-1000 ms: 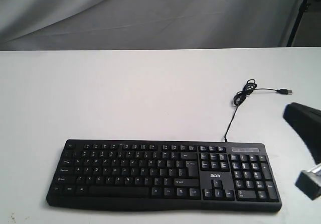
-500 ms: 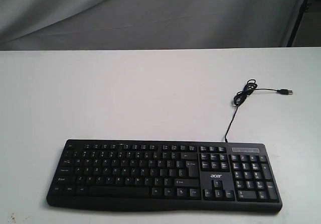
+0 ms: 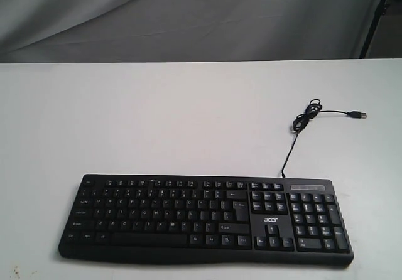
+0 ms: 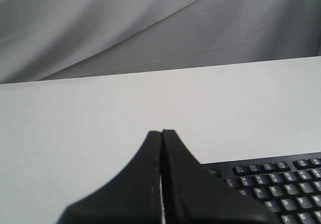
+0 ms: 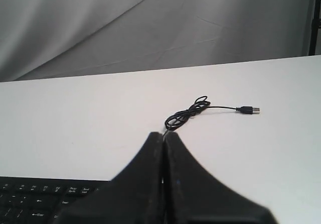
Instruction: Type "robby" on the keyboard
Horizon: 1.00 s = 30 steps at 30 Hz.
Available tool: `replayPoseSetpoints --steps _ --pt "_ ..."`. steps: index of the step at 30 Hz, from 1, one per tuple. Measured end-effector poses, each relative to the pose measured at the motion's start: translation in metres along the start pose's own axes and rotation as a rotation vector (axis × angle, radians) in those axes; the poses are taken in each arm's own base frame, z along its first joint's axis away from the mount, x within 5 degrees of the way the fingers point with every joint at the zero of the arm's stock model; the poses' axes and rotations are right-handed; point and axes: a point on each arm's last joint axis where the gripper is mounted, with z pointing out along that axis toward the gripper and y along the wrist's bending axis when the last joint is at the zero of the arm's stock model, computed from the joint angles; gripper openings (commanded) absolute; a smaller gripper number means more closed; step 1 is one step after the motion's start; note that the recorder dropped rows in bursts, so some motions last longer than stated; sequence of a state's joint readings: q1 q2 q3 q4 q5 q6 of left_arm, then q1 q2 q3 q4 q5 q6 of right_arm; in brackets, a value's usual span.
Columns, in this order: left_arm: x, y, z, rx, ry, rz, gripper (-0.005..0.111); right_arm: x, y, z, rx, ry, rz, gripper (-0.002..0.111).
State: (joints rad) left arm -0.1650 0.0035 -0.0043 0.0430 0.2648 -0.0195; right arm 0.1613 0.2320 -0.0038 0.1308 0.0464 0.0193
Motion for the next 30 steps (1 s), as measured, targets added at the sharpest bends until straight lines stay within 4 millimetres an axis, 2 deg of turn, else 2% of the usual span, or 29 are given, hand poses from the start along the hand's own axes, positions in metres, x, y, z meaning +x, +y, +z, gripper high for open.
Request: replayPoseSetpoints --steps 11,18,30 --pt "0.000 0.000 0.000 0.000 0.000 0.000 0.000 0.002 0.000 -0.009 -0.005 -0.018 -0.054 0.000" --pt "0.000 0.000 0.000 0.000 0.000 0.000 0.000 0.014 -0.001 -0.011 0.002 0.098 -0.067 0.000" --pt "0.000 0.000 0.000 0.000 0.000 0.000 0.000 0.015 -0.001 -0.012 0.003 0.115 -0.067 0.000"
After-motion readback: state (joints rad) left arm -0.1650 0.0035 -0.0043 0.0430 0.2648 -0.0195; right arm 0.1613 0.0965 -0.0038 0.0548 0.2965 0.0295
